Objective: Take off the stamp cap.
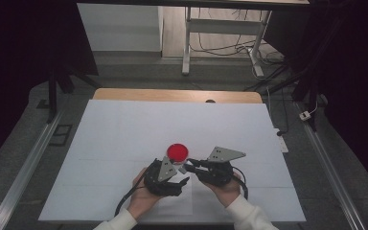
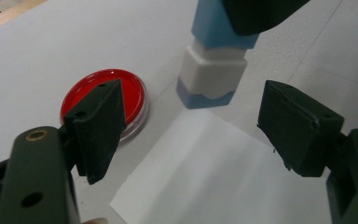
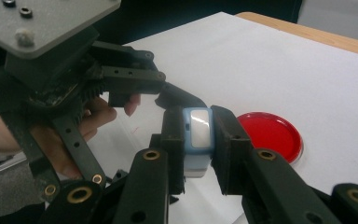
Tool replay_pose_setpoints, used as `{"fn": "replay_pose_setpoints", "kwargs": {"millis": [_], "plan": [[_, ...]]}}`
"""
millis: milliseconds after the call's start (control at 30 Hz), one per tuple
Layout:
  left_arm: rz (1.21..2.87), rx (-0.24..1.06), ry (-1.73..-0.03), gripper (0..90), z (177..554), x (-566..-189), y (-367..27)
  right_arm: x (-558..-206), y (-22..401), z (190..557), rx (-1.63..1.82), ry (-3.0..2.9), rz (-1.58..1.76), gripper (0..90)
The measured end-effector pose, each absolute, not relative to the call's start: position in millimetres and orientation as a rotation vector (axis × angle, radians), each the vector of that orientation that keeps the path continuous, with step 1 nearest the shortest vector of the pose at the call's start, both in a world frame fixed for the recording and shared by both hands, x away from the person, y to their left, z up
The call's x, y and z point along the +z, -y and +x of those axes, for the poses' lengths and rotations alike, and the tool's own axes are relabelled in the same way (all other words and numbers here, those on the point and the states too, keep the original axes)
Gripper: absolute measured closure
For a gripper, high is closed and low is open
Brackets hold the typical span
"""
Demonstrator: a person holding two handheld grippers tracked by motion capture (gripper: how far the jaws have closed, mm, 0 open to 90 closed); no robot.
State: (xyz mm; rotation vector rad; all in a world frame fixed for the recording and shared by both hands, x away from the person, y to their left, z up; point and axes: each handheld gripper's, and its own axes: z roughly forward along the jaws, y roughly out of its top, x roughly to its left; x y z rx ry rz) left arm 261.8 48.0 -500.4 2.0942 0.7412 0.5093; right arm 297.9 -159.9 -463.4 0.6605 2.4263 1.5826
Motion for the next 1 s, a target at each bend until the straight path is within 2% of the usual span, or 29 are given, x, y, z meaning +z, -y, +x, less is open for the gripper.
{"fn": "replay_pose_setpoints", "kwargs": {"millis": [300, 633, 1000], "plan": [[2.099, 0.54, -0.743, 26.7, 262.2, -502.1, -41.8, -463.5, 161.5, 298.1, 1.592, -2.415, 0.679, 74.7], [2.102, 0.575, -0.727, 37.2, 261.7, -502.4, -37.3, -463.7, 163.6, 299.1, 1.608, -2.401, 0.706, 74.7], [2.124, 0.606, -0.712, 44.9, 261.0, -503.9, -33.3, -463.4, 165.2, 299.4, 1.623, -2.39, 0.71, 74.7]]}}
